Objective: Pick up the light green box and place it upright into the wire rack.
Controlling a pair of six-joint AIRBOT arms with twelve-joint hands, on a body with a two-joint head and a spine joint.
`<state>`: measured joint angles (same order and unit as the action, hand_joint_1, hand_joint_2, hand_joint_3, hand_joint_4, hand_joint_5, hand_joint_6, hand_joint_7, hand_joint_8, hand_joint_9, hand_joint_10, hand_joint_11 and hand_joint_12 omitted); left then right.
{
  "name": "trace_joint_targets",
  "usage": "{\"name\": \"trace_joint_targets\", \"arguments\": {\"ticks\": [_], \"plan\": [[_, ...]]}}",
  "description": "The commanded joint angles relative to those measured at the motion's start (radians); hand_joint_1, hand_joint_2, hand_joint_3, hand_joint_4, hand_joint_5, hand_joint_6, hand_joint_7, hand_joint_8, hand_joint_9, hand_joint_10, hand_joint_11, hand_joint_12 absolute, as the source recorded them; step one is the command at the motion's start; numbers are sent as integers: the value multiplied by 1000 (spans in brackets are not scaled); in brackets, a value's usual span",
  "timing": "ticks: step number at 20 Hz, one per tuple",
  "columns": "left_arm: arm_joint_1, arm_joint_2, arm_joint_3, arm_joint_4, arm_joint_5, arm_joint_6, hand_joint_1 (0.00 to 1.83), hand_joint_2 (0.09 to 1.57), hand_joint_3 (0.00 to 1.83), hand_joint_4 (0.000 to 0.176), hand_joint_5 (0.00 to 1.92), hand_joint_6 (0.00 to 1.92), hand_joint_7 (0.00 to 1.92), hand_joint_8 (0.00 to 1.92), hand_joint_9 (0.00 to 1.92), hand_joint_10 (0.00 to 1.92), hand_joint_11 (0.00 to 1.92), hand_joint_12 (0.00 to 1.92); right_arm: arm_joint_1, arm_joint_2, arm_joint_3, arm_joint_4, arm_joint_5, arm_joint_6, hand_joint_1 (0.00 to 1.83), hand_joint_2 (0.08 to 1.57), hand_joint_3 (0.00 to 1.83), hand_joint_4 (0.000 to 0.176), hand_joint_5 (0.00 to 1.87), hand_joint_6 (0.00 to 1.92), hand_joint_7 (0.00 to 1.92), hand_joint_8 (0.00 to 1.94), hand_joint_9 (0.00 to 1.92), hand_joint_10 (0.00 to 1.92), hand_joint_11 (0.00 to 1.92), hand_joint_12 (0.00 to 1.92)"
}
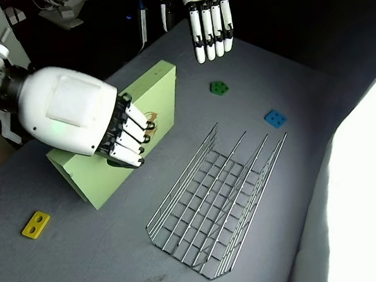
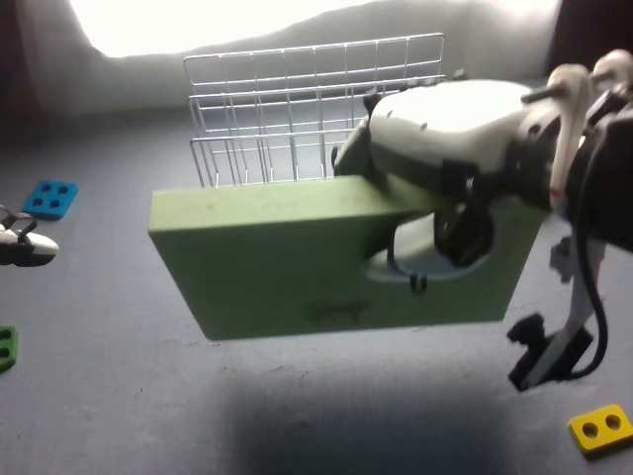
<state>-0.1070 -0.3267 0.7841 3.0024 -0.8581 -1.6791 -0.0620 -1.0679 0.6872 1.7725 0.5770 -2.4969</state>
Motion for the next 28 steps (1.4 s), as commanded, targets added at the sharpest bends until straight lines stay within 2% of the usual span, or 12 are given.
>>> {"name": "trace_joint_targets", "arguments": {"ticks": [1,6,9,13,14,16,20,21,22,24,26,28], "plan": [[-9,-1,1,10,72,-1,463,1250,6,31,105,0,232,1,211,12,0,594,30,12,-4,-69,-22,-2,1219,1163,4,0,907,984,891,1350,754,1543,543,1920],[-8,-1,1,10,72,-1,490,1246,3,31,128,9,246,5,231,17,0,602,97,35,9,-170,-87,-3,1226,1156,0,0,908,973,922,1309,777,1497,564,1880],[-9,-1,1,10,72,-1,475,1254,4,30,131,6,250,3,237,12,0,646,111,21,45,-281,-127,59,1230,1146,0,0,942,922,930,1290,772,1499,579,1895],[-9,-1,4,10,72,-1,483,1254,1,31,133,5,229,1,225,3,0,615,140,2,125,-285,-172,95,1241,1132,0,0,970,871,957,1259,805,1479,623,1842],[-9,-1,4,10,72,-1,470,1257,2,33,125,1,185,0,208,1,0,647,144,2,137,-285,-177,96,1245,1138,0,0,980,839,926,1320,784,1501,598,1859],[-9,-1,4,10,71,-1,514,1243,0,42,121,9,144,4,169,7,0,665,144,-2,169,-285,-191,98,1248,1135,0,0,975,837,940,1301,765,1486,589,1869],[-16,-2,7,10,71,-1,557,1231,0,31,141,8,153,3,166,3,0,675,125,-29,248,-285,-243,155,1260,1121,0,0,1030,748,956,1281,784,1512,610,1878],[-17,-3,9,10,71,-1,533,1234,0,37,131,3,148,1,151,1,0,670,125,-35,259,-285,-248,159,1349,1135,4,0,1003,746,936,1238,782,1493,607,1845],[-17,-3,11,10,71,-1,558,1226,0,39,139,4,144,0,138,1,0,639,124,-41,271,-285,-261,169,1271,1128,4,0,1010,784,932,1297,789,1488,623,1829],[-17,-4,18,10,71,0,597,1220,0,38,150,5,138,0,117,3,0,552,125,-53,280,-289,-271,179,1253,1129,4,0,1007,794,926,1325,798,1497,632,1837],[-17,-3,22,10,71,0,631,1208,0,37,170,8,155,4,129,6,0,582,119,-66,284,-370,-266,257,1241,1145,7,0,960,872,906,1352,771,1512,590,1873],[-17,-3,24,10,71,0,633,1207,0,37,172,8,156,4,130,6,0,584,115,-78,291,-383,-257,260,1241,1146,7,0,957,877,904,1355,770,1513,588,1875]]}}
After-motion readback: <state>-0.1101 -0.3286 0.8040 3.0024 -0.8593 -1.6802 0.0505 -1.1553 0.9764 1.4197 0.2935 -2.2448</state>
